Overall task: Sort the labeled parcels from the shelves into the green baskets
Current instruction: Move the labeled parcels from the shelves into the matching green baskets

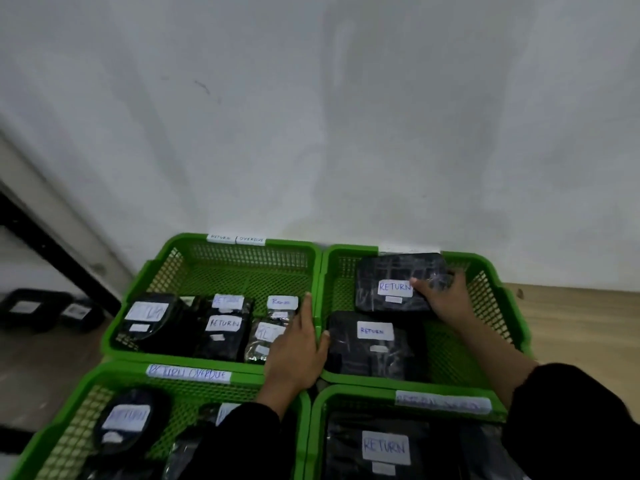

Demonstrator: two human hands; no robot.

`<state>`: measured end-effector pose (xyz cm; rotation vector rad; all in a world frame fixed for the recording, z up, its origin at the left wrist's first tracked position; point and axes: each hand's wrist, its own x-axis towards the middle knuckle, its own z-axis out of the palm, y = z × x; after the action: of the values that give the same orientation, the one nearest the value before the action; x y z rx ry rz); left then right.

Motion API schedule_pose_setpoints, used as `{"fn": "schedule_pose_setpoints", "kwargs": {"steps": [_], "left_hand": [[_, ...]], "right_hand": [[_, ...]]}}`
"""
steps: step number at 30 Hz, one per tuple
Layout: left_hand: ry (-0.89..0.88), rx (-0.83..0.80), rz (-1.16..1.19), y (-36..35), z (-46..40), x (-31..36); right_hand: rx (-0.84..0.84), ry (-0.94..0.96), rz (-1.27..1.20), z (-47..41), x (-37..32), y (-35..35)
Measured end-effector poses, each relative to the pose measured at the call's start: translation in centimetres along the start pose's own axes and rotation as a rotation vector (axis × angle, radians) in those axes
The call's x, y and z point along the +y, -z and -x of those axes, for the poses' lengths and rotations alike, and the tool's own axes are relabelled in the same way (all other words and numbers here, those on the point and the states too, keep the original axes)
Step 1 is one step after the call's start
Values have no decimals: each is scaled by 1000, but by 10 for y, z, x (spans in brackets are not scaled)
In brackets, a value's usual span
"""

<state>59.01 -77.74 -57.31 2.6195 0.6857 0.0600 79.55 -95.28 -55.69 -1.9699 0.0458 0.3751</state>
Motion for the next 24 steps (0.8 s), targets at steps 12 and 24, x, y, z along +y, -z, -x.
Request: {"fn": "schedule_pose_setpoints", "kwargs": {"steps": [12, 24], "left_hand": [[-31, 11, 15, 0, 0, 2], [-13, 13, 25, 0, 0, 4]], "right_hand": [[22, -47, 104, -4, 18, -38], [-270, 4, 360, 10, 8, -43]]}}
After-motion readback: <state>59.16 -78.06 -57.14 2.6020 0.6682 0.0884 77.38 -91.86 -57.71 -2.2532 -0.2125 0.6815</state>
